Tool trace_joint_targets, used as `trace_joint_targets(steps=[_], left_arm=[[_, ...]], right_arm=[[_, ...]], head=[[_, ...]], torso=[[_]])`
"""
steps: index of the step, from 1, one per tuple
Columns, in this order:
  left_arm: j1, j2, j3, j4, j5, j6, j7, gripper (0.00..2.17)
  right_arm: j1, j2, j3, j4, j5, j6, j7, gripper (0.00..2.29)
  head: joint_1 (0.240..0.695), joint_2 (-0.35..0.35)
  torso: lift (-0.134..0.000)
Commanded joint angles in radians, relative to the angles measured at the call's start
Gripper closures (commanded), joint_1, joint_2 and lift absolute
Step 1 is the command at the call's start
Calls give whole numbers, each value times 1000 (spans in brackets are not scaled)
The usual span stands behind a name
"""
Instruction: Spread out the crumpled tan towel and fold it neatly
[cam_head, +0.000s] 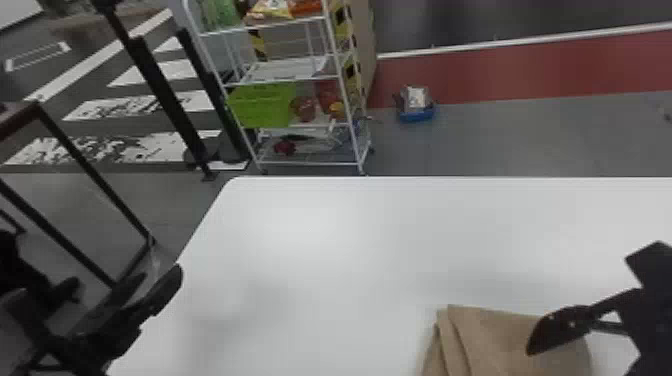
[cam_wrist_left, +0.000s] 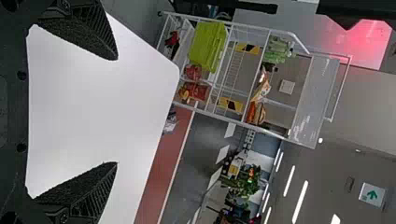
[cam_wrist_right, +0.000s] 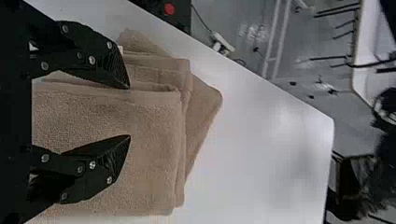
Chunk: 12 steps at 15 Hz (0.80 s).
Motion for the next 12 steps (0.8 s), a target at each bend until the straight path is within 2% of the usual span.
trace_joint_targets(steps=[1, 2, 3, 7, 9, 12], left_arm=[[0, -3, 5, -2, 0, 2, -2, 80], [0, -3, 5, 0, 0, -1, -2, 80], [0, -3, 4, 1, 0, -1, 0, 80], [-2, -3, -1, 4, 0, -1, -2, 80], [0, -3, 1, 6, 0, -1, -2, 80], [0, -3, 7, 12, 0, -1, -5, 80]], right_arm=[[27, 31, -123, -14, -179, 131, 6, 70], [36, 36, -131, -22, -218, 183, 6, 87], [53, 57, -118, -25, -219, 226, 6, 134], [65, 135, 1, -23, -172, 294, 6, 215], [30, 140, 92, -23, -149, 410, 6, 215], [3, 138, 148, -19, -146, 542, 6, 215]], head=[[695, 350], [695, 350], [695, 350], [695, 350], [695, 350], [695, 350]], torso=[[-122], [-122], [-122], [-122], [-122], [-122]])
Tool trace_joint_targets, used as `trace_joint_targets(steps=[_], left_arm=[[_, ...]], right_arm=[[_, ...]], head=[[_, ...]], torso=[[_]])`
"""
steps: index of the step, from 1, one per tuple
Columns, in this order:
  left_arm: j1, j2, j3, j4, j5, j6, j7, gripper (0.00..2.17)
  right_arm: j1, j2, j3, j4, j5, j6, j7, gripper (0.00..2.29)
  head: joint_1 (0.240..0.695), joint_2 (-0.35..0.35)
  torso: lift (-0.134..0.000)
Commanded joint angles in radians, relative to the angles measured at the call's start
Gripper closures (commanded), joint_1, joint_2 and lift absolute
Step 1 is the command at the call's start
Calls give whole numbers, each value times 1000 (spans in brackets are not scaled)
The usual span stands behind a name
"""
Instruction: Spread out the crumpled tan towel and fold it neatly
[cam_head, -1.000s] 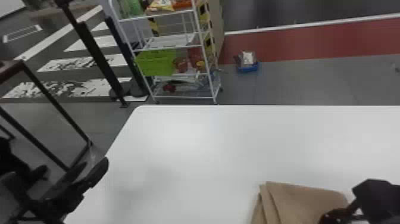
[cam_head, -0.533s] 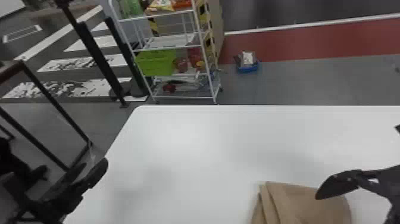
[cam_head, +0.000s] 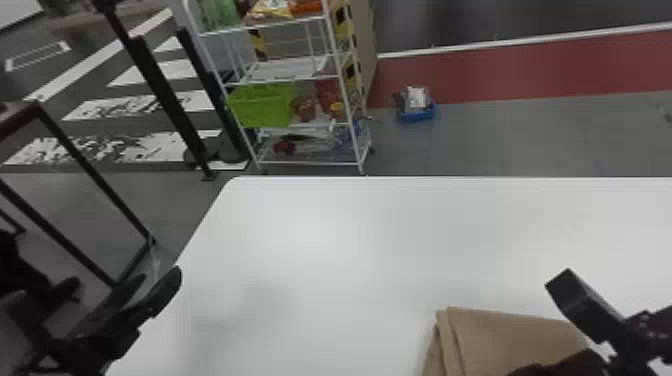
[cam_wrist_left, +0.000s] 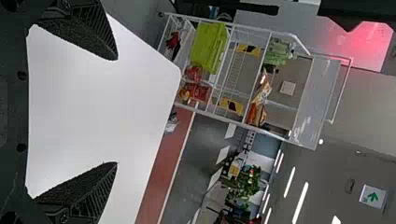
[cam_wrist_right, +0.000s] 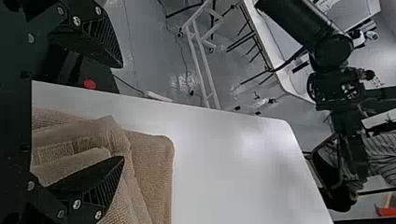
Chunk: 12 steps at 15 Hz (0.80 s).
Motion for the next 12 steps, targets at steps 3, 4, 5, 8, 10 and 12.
trace_joint_targets(steps=[3, 4, 5, 8, 10, 12], left_arm=[[-1, -3, -1, 6, 1, 0, 1, 80], [-1, -3, -1, 6, 1, 0, 1, 80], [-1, -3, -1, 6, 1, 0, 1, 80], [-1, -3, -3, 5, 1, 0, 3, 80], [-1, -3, -6, 0, 1, 0, 3, 80], [-1, -3, -12, -6, 0, 0, 0, 80]], right_arm=[[-22, -27, 64, 0, 7, 121, 6, 215], [-29, -33, 67, 0, 18, 124, 6, 215], [-41, -50, 81, 0, 33, 127, 6, 215], [-79, -98, 90, -2, 62, 118, 6, 215], [-113, -118, 87, -2, 82, 94, 6, 215], [-133, -127, 90, 3, 130, 38, 6, 211]], head=[[695, 350], [695, 350], [695, 350], [695, 350], [695, 350], [695, 350]], torso=[[-122], [-122], [-122], [-122], [-122], [-122]])
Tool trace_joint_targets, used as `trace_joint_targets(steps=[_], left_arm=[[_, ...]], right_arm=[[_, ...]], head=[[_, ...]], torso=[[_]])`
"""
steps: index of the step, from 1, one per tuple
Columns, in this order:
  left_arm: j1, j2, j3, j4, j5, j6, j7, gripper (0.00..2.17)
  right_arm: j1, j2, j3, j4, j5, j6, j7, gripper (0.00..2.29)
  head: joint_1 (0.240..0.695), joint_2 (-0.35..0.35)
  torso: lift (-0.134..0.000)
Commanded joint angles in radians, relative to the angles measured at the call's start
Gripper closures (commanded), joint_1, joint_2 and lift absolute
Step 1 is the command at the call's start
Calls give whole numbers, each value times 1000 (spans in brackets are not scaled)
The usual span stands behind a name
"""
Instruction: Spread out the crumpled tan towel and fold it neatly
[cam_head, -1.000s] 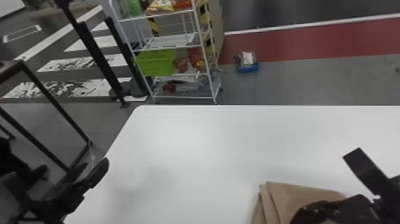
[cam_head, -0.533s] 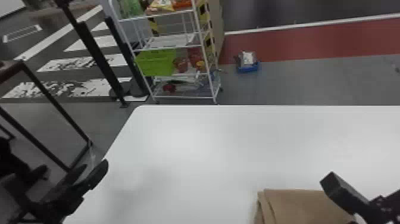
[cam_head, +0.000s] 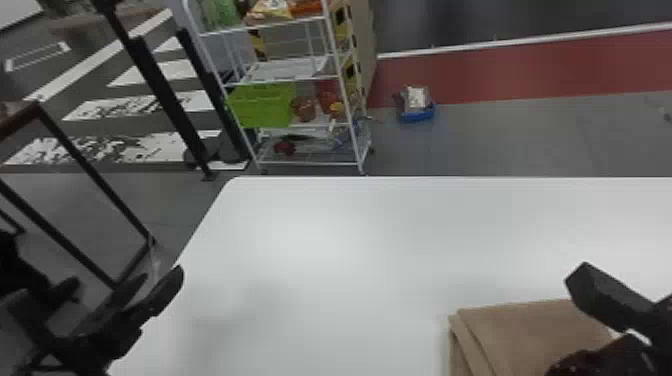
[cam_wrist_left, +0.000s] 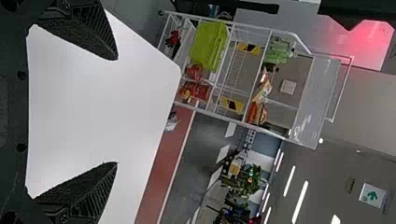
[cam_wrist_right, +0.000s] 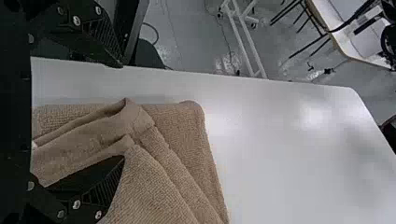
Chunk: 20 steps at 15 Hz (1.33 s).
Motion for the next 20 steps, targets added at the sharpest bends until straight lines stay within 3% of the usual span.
trace_joint_targets(steps=[1, 3, 5, 7, 8, 10, 12, 13, 16, 18, 20], left_arm=[[5, -3, -15, -13, -1, 0, -4, 80], [34, -3, -52, -60, 0, 0, -10, 80], [57, -3, -110, -100, 0, -9, -10, 80], [71, -3, -195, -106, -6, -55, -13, 80], [81, -3, -241, -106, -18, -86, -21, 80], [130, -3, -346, -114, -47, -218, -38, 80], [184, 51, -440, -151, -60, -252, -47, 90], [202, 72, -491, -174, -84, -252, -55, 110], [249, 130, -644, -228, -144, -249, -46, 147], [256, 163, -753, -234, -189, -252, -32, 151], [250, 196, -882, -223, -301, -298, 45, 151]], right_arm=[[-15, -5, -11, 2, 19, -49, 6, 211], [21, 18, -100, -1, -70, -55, 6, 211], [126, 83, -295, -3, -106, -150, 6, 208], [193, 113, -466, 10, -157, -193, 6, 208], [252, 155, -581, 13, -171, -242, 6, 205], [342, 199, -770, 17, -211, -312, 6, 198], [405, 227, -902, 14, -209, -316, 6, 198], [439, 232, -954, 11, -200, -337, 6, 198], [509, 285, -1085, 16, -129, -472, 6, 198], [529, 311, -1157, 36, -128, -506, 6, 198], [546, 357, -1235, 43, -129, -552, 6, 198]], head=[[695, 350], [695, 350], [695, 350], [695, 350], [695, 350], [695, 350], [695, 342], [695, 235], [695, 73], [695, -34], [695, -137]], torso=[[-122], [-122], [-122], [-122], [-122], [-122], [-122], [-122], [-122], [-122], [-122]])
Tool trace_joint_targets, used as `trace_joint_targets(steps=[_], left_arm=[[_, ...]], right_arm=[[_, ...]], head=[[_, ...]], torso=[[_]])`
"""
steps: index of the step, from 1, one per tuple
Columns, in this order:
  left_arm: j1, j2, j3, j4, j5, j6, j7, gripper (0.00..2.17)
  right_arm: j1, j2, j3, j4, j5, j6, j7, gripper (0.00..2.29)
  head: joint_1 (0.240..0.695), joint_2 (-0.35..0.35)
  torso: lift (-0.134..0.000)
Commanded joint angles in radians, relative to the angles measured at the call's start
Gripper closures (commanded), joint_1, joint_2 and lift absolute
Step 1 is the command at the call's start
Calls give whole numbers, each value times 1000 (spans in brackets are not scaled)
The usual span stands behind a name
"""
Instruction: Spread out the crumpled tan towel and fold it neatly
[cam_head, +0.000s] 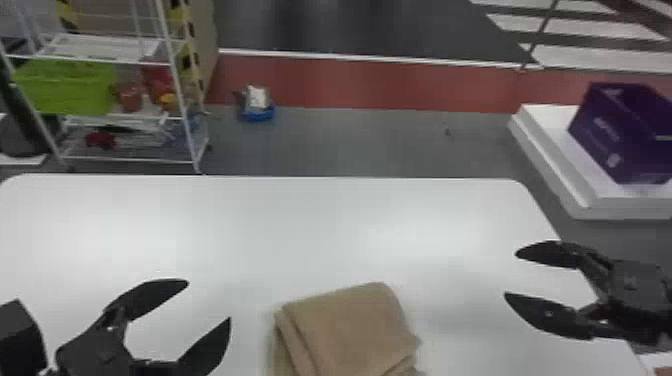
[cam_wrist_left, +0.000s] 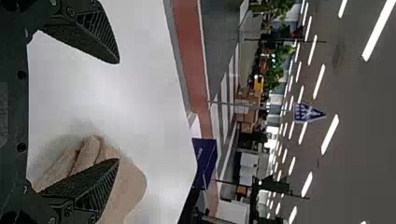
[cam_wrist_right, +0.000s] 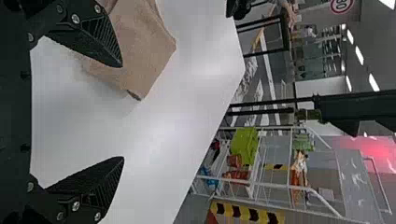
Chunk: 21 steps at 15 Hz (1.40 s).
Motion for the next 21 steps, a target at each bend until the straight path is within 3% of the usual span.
trace_joint_targets(steps=[1, 3, 6, 9, 14, 18, 21], left_arm=[[-21, 31, -143, 26, -111, -52, 46, 151], [-68, 42, -223, 75, -117, -55, 49, 151], [-121, 48, -306, 128, -117, -104, 75, 151], [-172, 49, -379, 190, -123, -107, 74, 151], [-261, 46, -487, 335, -152, -135, 86, 151], [-313, 49, -514, 415, -160, -153, 78, 151], [-334, 57, -518, 440, -216, -144, 75, 151]], right_arm=[[11, 46, -89, 17, 0, -39, 6, 198], [14, 80, -115, 23, 34, -36, 6, 198], [14, 134, -143, 31, 116, -36, 6, 198], [21, 163, -144, 57, 176, -36, 6, 188], [63, 169, -147, 57, 176, -66, 6, 184], [81, 175, -167, 57, 176, -88, 6, 184], [83, 173, -163, 57, 169, -91, 6, 184]], head=[[695, -228], [695, -346], [695, -350], [695, -350], [695, -350], [695, -350], [695, -350]], torso=[[-122], [-122], [-122], [-122], [-122], [-122], [-122]])
